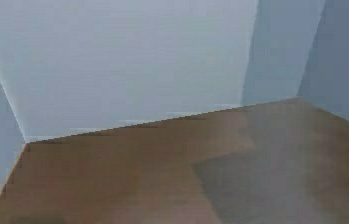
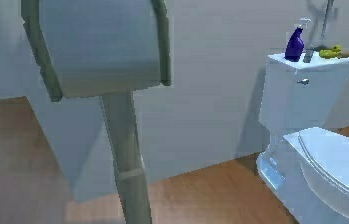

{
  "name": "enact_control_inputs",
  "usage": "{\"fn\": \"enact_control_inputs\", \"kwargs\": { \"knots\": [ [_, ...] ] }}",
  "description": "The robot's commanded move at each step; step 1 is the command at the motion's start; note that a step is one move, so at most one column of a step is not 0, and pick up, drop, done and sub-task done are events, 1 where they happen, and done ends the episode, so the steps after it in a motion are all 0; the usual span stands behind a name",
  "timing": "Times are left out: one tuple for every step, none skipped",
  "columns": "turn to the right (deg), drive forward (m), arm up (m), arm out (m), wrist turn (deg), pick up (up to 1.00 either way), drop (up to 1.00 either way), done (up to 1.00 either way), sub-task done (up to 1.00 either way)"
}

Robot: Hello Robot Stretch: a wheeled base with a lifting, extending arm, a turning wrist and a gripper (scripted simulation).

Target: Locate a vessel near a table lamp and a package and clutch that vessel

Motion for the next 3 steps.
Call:
{"fn": "enact_control_inputs", "kwargs": {
  "knots": [
    [12.0,0.0,0.0,0.0,0.0,0.0,0.0,0.0,0.0],
    [0.0,0.25,0.0,0.0,0.0,0.0,0.0,0.0,0.0],
    [21.0,0.0,0.0,0.0,0.0,0.0,0.0,0.0,0.0]
  ]
}}
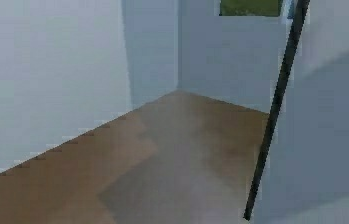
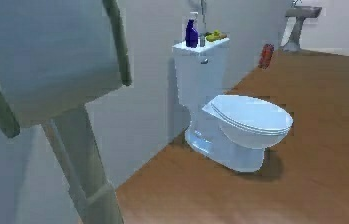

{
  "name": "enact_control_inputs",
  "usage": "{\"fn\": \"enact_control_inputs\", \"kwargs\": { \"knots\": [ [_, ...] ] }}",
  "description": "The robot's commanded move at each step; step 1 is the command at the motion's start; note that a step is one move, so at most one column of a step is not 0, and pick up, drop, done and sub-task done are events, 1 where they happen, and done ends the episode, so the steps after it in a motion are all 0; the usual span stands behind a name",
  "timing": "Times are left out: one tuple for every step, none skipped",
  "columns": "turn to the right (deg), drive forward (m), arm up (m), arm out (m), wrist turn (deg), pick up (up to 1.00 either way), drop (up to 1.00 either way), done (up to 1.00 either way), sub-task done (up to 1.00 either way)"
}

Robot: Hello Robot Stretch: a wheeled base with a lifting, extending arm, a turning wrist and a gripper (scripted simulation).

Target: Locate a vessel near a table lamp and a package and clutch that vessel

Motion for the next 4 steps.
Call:
{"fn": "enact_control_inputs", "kwargs": {
  "knots": [
    [0.0,1.0,0.0,0.0,0.0,0.0,0.0,0.0,0.0],
    [9.0,0.0,0.0,0.0,0.0,0.0,0.0,0.0,0.0],
    [0.0,0.15,0.0,0.0,0.0,0.0,0.0,0.0,0.0],
    [24.0,0.0,0.0,0.0,0.0,0.0,0.0,0.0,0.0]
  ]
}}
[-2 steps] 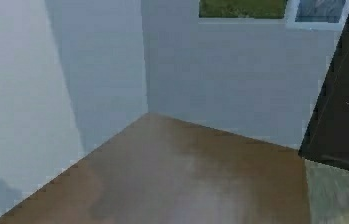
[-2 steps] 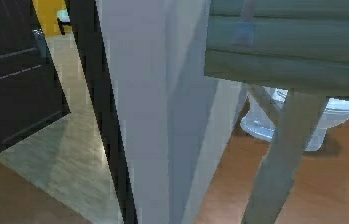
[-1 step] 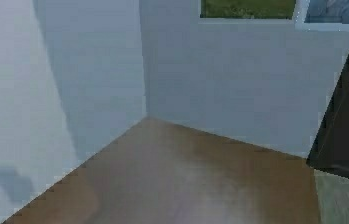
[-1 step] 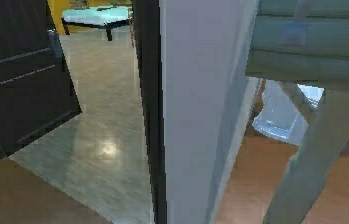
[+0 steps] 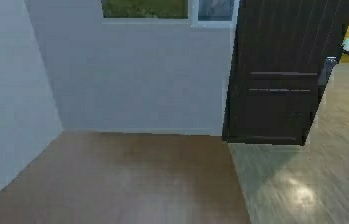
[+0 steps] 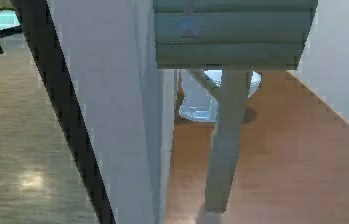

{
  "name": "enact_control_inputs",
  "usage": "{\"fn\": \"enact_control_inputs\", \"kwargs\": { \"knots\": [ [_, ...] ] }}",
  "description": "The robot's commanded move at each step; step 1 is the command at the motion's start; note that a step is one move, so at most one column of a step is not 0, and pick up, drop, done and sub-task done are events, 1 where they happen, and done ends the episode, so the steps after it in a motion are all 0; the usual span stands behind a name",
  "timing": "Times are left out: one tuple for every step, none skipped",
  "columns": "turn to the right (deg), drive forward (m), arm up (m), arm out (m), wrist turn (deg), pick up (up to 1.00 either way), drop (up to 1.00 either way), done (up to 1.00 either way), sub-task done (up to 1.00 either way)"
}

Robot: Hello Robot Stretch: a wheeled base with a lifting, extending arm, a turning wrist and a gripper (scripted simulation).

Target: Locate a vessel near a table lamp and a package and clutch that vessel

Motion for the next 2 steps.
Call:
{"fn": "enact_control_inputs", "kwargs": {
  "knots": [
    [0.0,0.55,0.0,0.0,0.0,0.0,0.0,0.0,0.0],
    [45.0,0.0,0.0,0.0,0.0,0.0,0.0,0.0,0.0]
  ]
}}
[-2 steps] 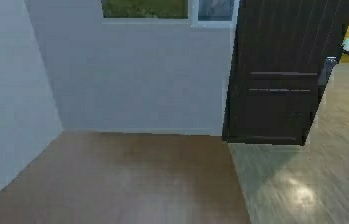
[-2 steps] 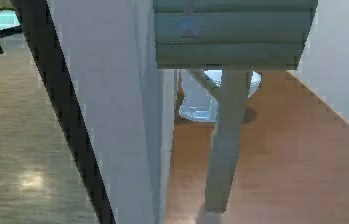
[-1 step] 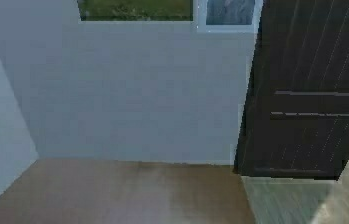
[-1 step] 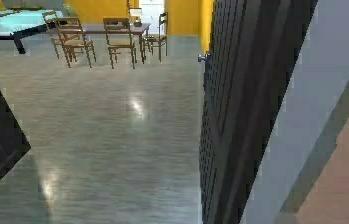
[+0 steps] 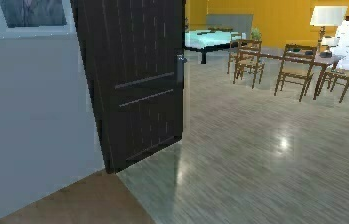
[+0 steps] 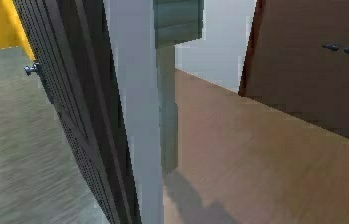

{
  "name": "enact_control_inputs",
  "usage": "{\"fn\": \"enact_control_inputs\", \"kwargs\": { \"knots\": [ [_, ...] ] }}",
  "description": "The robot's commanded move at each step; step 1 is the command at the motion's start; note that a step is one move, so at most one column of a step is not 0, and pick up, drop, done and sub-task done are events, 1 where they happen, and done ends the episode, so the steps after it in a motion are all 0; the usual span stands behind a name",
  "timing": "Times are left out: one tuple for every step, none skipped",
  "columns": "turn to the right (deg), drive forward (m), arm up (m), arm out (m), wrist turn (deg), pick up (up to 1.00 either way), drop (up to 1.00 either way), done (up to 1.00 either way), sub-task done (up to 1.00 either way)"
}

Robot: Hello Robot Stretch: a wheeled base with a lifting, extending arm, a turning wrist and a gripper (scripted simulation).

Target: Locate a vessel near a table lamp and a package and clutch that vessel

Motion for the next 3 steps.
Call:
{"fn": "enact_control_inputs", "kwargs": {
  "knots": [
    [6.0,0.0,0.0,0.0,0.0,0.0,0.0,0.0,0.0],
    [0.0,0.4,0.0,0.0,0.0,0.0,0.0,0.0,0.0],
    [15.0,0.0,0.0,0.0,0.0,0.0,0.0,0.0,0.0]
  ]
}}
